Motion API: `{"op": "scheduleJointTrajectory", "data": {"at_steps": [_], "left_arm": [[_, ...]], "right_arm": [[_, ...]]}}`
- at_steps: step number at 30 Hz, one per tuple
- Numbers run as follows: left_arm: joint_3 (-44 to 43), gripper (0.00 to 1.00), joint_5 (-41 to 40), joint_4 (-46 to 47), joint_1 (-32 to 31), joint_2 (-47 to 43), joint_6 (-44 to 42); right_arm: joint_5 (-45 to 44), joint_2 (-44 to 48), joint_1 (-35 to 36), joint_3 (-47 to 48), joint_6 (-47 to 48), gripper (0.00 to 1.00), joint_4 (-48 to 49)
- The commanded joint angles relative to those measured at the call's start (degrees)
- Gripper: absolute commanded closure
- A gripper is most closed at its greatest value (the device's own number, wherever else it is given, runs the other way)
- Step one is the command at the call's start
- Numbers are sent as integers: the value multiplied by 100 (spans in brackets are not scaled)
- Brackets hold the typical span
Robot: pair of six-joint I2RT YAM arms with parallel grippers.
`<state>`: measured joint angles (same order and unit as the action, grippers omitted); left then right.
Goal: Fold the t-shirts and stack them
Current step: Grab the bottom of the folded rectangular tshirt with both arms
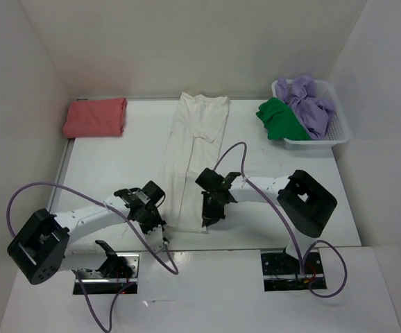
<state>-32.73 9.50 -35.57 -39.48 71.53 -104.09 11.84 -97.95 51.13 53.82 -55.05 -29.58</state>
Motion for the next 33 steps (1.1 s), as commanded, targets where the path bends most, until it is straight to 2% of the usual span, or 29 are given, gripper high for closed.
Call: {"op": "scheduleJointTrajectory", "data": {"at_steps": [1, 2, 10, 11, 12, 13, 14, 16, 19, 22, 27, 31, 33], "left_arm": [[302, 100, -123, -415, -24, -323, 188], [302, 100, -124, -485, -24, -402, 188], [416, 100, -71, -758, -24, -992, 117], [417, 90, -71, -758, -24, -1070, 65], [417, 73, -123, -758, -24, -1140, 65], [469, 44, -124, -758, -24, -1141, 65], [469, 20, -124, -758, -24, -1193, 65], [539, 13, -71, -523, -24, -1194, 134], [601, 10, 79, -136, -24, -1115, -109], [356, 7, 193, -55, -156, -659, -111], [4, 11, -97, -283, -454, 133, -173], [-14, 25, -27, -336, -771, 195, -234], [-14, 40, -27, -415, -771, 256, -234]], "right_arm": [[-76, 109, 11, -169, -6, 96, -21], [-76, 110, 11, -257, -6, 100, -21], [-138, 285, 11, -495, -6, 100, -179], [-138, 355, 11, -496, -6, 100, -179], [-138, 356, 11, -496, -6, 100, -179], [-138, 356, 11, -496, -6, 100, -179], [-138, 356, 11, -496, -6, 100, -127], [-138, 356, 11, -496, -6, 99, -127], [-85, 356, 11, -496, -6, 99, -74], [-85, 294, 11, -443, 46, 99, -74], [-155, 294, 11, -390, 47, 99, -179], [-217, 294, 11, -390, 47, 98, -232], [-217, 294, 11, -443, 47, 98, -232]]}}
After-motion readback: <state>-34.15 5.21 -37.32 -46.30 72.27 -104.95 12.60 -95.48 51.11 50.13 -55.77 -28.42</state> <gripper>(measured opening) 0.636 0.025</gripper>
